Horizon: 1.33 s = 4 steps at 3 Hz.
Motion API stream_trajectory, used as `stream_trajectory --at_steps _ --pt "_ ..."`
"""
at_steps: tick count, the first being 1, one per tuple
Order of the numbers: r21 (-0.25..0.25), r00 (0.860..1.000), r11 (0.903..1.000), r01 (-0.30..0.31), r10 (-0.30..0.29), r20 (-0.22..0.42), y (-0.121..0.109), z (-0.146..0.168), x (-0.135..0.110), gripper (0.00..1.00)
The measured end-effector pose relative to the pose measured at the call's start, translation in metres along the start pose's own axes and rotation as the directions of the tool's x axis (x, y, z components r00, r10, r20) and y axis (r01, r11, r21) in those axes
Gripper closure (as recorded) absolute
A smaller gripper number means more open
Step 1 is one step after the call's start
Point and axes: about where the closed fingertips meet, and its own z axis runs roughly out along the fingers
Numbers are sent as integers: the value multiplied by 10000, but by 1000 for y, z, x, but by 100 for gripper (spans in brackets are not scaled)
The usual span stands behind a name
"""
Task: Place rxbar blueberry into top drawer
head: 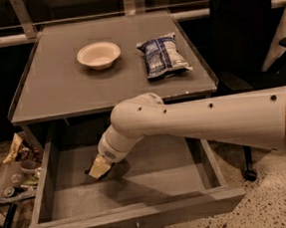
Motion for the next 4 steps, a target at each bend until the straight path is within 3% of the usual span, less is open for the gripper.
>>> stream_trajectory --at_steps 1,2,4 --pt "-256 9998 9995 -210 210 16 -9 24 11 100" --pt "-316 9997 9992 -246 246 -7 -9 28 14 82" --pt "-316 9997 9992 -245 245 -8 -9 28 14 36"
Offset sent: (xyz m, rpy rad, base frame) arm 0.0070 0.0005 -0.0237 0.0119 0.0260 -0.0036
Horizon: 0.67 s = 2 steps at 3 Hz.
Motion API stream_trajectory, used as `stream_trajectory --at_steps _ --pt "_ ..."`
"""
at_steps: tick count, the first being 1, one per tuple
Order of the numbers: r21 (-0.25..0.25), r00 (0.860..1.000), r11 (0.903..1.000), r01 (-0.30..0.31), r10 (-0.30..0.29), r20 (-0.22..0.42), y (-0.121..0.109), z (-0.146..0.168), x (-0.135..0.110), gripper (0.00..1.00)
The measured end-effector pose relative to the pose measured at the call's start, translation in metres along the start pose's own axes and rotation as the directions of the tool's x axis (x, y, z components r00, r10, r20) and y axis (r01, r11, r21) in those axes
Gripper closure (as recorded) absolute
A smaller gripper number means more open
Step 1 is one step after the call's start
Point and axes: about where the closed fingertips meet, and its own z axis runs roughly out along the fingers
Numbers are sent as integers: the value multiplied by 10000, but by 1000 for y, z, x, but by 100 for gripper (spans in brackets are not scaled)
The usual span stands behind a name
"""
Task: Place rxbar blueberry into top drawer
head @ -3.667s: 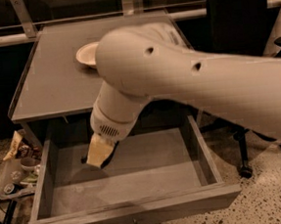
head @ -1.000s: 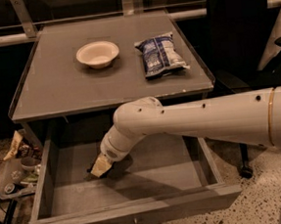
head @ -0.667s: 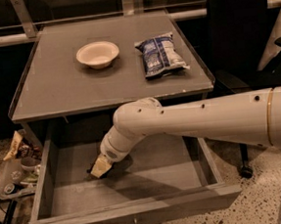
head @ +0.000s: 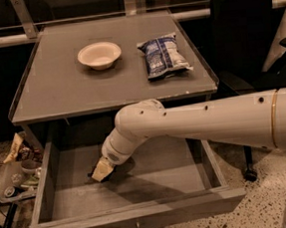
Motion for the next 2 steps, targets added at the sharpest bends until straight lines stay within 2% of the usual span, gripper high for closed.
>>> stream_trajectory --at_steps 1,2 --pt "0 10000 10000 0 0 0 0 0 0 13" --pt "-2 10000 10000 2 -2 -1 0 0 0 0"
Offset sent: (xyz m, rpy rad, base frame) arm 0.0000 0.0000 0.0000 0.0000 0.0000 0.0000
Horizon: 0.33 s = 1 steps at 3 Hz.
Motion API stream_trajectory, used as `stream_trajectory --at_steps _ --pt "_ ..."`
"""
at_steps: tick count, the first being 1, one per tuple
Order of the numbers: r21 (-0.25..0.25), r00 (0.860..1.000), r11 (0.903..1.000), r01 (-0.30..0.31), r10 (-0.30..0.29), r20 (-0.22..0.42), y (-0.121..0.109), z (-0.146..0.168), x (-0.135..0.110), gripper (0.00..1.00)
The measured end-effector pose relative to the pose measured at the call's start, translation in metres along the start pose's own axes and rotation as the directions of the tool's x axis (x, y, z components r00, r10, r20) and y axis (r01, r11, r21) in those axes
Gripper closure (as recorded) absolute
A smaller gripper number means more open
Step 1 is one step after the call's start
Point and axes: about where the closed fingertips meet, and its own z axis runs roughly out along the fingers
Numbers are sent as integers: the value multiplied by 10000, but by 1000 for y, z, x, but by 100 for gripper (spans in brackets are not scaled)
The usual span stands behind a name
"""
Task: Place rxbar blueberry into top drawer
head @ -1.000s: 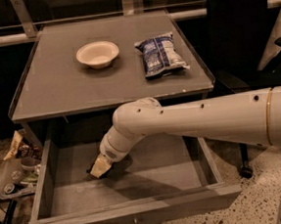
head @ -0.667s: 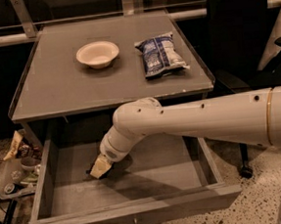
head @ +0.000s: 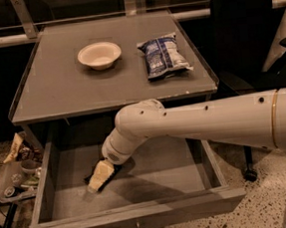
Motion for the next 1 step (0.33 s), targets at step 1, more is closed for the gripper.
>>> stream_trajectory --at_steps 1 --pt "0 10000 10000 0 0 0 0 0 0 0"
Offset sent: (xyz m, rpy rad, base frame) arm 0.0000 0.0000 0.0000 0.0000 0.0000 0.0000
